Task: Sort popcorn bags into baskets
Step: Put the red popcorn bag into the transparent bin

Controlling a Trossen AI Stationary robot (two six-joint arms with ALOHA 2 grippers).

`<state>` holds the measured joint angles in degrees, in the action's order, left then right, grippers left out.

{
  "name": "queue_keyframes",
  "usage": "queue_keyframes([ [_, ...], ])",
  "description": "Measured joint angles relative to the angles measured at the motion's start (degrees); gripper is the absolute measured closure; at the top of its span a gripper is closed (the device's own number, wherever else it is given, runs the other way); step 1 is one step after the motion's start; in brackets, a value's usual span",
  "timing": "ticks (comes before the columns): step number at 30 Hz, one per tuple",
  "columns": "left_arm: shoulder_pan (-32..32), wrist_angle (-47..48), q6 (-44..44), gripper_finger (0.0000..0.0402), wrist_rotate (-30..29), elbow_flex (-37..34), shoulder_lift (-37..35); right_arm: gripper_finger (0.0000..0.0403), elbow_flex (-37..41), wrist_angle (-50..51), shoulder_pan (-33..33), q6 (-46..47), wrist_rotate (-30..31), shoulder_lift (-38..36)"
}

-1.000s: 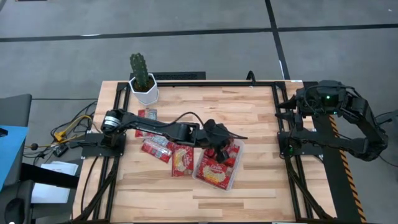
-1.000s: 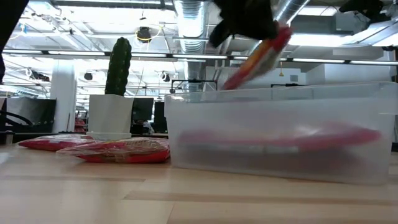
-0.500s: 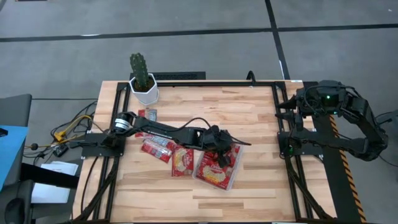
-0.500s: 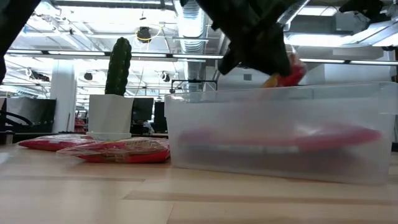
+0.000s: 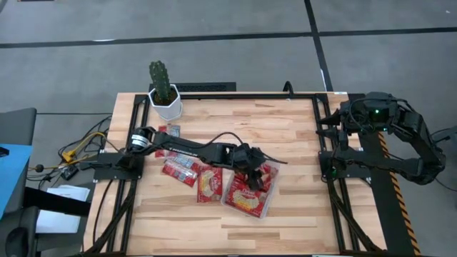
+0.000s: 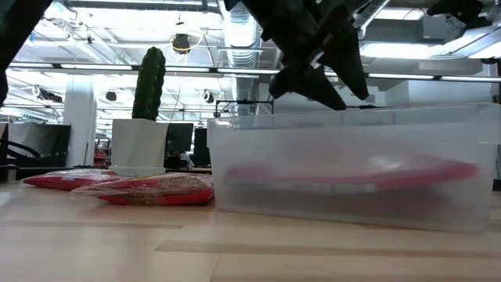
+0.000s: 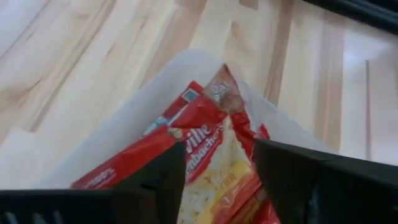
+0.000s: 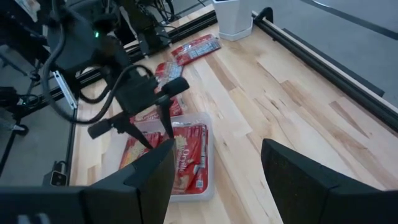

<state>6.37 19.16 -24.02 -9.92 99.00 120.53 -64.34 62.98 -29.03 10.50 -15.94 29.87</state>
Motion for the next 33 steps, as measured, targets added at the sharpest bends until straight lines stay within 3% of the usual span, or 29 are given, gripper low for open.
queue_keyframes([
  [4, -1.21, 7.66, -0.89, 0.0209, 2.59, 4.10, -1.03, 0.0143, -0.01, -0.01, 0.01, -0.26, 0.02, 0.00],
  [9, -1.67, 21.54, 4.67, 0.0208, 3.42, 13.58, -2.88, 0.0143, -0.02, -0.04, 0.00, -0.44, 0.00, 0.00],
  [13, -0.95, 34.18, 7.66, 0.0208, -0.44, 19.03, -6.38, 0.0143, -0.04, -0.01, 0.00, -1.36, -0.05, 0.02],
  [16, 0.45, 42.34, 6.42, 0.0207, -5.39, 18.33, -10.30, 0.0143, -0.04, -0.02, 0.00, -1.80, -0.05, 0.00],
  [19, 2.51, 44.87, 1.97, 0.0207, -8.91, 12.80, -14.68, 0.0143, -0.04, -0.02, 0.00, -1.98, -0.06, 0.02],
  [24, 5.11, 41.40, -5.61, 0.0207, -8.51, -3.39, -21.16, 0.0143, -0.04, 0.00, 0.02, -3.33, 0.00, 0.02],
  [28, 5.28, 30.89, -12.08, 0.0207, -7.90, -16.66, -24.56, 0.0143, -0.04, -0.01, 0.00, -3.45, 0.09, 0.02],
  [33, 6.19, 20.27, -12.63, 0.0207, -6.13, -28.49, -24.95, 0.0143, -0.04, -0.01, 0.02, -3.45, 0.11, 0.02],
])
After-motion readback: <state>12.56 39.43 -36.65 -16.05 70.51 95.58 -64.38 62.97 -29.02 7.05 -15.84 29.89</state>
